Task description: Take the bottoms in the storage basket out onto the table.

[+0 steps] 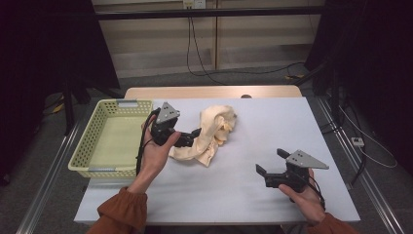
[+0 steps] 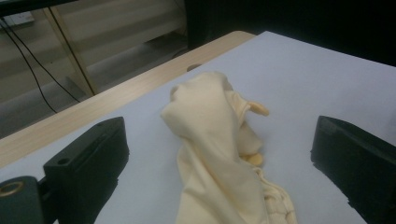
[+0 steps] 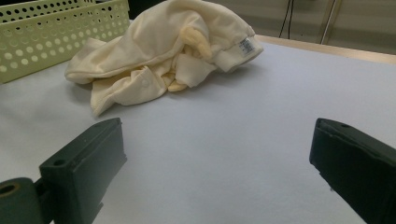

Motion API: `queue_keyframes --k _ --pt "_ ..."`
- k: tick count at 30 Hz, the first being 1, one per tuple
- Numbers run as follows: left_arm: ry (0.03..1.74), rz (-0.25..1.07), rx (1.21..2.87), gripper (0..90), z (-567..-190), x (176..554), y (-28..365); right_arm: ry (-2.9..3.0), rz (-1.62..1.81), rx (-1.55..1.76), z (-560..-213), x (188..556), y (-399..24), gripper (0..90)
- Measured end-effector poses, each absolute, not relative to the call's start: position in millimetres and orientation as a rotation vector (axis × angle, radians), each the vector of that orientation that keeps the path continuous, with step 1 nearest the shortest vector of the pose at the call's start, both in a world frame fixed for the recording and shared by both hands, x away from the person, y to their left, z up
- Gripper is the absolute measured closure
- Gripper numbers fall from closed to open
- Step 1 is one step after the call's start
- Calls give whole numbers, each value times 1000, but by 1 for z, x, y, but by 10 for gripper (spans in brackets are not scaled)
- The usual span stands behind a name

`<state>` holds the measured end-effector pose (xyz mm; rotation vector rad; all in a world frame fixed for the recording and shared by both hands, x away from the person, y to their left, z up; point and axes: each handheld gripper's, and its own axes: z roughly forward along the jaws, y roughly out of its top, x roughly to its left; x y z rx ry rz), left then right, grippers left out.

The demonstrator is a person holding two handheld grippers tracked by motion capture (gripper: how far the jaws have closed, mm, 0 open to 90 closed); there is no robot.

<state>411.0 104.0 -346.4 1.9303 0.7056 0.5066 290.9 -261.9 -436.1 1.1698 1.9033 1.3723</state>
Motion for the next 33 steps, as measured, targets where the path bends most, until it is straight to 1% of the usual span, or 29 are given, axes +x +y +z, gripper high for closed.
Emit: queue_keyframes --k 2,12,22,28,33 --pt "699 530 1933 44 -347 408 106 1903 1372 1169 -436 291 -262 32" --pt "689 531 1924 49 -348 397 118 1908 1374 1174 -437 293 -262 32" --pt "718 565 1903 50 -345 388 137 1911 1372 1169 -437 293 -260 32" --pt "698 603 1915 52 -343 380 142 1912 1373 1167 -436 292 -261 32" --pt "701 607 1911 52 -343 373 148 1910 1373 1166 -436 292 -261 32"
